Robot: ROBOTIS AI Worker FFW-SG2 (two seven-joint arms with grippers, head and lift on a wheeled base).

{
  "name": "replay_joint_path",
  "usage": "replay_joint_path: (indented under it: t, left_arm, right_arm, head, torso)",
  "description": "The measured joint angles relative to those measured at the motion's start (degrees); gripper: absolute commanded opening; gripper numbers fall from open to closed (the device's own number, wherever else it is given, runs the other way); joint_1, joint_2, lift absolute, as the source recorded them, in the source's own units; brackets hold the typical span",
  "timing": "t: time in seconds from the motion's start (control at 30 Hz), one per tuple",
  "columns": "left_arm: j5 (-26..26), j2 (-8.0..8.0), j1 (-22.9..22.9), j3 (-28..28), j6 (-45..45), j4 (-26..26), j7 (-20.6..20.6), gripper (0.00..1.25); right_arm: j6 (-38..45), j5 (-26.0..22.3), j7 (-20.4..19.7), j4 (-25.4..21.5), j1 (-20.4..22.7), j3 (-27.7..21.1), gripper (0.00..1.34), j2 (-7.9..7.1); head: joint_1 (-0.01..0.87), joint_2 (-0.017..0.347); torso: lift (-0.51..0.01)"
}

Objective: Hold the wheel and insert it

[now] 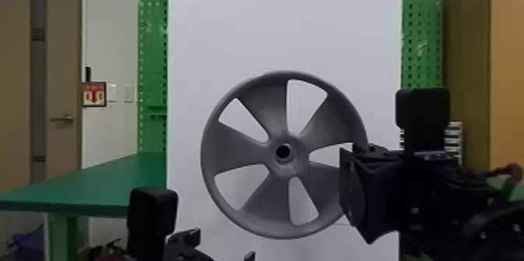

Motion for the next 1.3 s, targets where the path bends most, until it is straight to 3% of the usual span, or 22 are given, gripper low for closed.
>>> replay_joint_path:
  t: [1.3]
  left_arm:
    - [0.1, 0.19, -0.1, -0.1, 0.0, 0.0, 0.0, 1.14]
  right_arm:
    - [-1.2, -0.1, -0.1, 1.1, 0.1, 0.4, 0.15, 0.0]
  head:
    - [0.006, 0.14]
  torso:
    - [-0.475]
